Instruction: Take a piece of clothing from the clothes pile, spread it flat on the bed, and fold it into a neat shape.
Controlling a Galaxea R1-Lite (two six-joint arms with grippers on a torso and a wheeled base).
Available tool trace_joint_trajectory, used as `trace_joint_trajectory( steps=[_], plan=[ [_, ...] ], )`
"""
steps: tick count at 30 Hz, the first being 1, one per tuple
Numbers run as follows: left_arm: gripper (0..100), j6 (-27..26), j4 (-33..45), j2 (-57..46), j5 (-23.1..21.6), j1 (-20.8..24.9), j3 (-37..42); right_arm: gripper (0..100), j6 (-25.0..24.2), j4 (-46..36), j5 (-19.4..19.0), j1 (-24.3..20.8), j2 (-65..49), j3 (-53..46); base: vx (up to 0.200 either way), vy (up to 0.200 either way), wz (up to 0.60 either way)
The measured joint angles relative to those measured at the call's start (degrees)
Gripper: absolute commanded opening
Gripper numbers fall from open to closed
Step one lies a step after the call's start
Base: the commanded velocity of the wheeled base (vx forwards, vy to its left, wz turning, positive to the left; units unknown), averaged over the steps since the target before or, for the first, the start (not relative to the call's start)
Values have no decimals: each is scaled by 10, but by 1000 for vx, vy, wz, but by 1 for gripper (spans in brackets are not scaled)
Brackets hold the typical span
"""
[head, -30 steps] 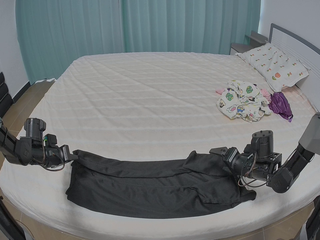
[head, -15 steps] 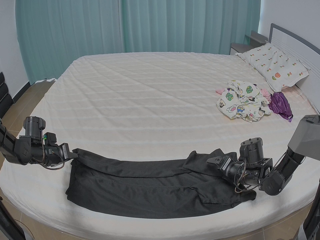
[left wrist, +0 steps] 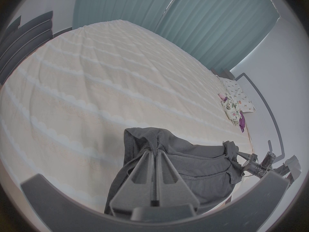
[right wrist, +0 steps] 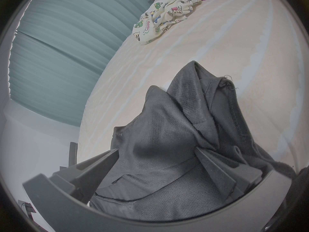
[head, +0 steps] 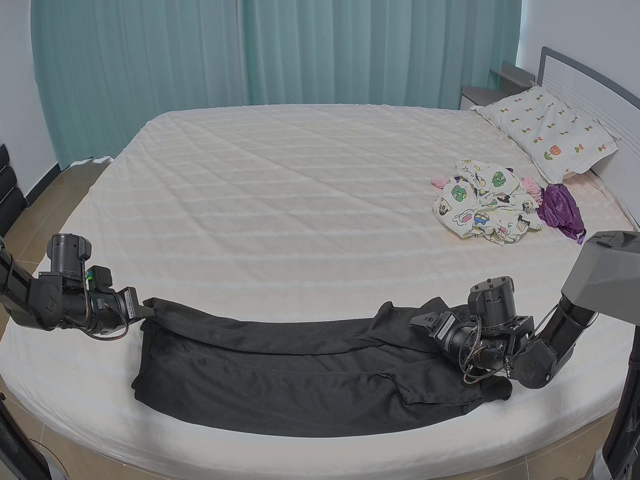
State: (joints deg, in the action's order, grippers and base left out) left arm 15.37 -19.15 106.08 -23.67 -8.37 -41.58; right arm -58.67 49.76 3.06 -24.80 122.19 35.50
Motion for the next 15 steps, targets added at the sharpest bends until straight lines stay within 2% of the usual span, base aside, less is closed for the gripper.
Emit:
trace_joint_trajectory(
  steps=[3, 4, 8, 15],
  plan=[
    [0, 0, 0, 0, 0, -2, 0, 100, 0, 1, 3, 0, 6, 4, 0, 0, 0],
    [0, 0, 0, 0, 0, -2, -1, 0, -1, 1, 8, 0, 7, 4, 0, 0, 0],
    [0, 10, 0, 1, 0, -2, -3, 0, -4, 2, 32, 0, 9, 4, 0, 0, 0],
    [0, 17, 0, 2, 1, -2, -5, 0, -4, 2, 38, -2, -6, -4, 0, 0, 0]
  ],
)
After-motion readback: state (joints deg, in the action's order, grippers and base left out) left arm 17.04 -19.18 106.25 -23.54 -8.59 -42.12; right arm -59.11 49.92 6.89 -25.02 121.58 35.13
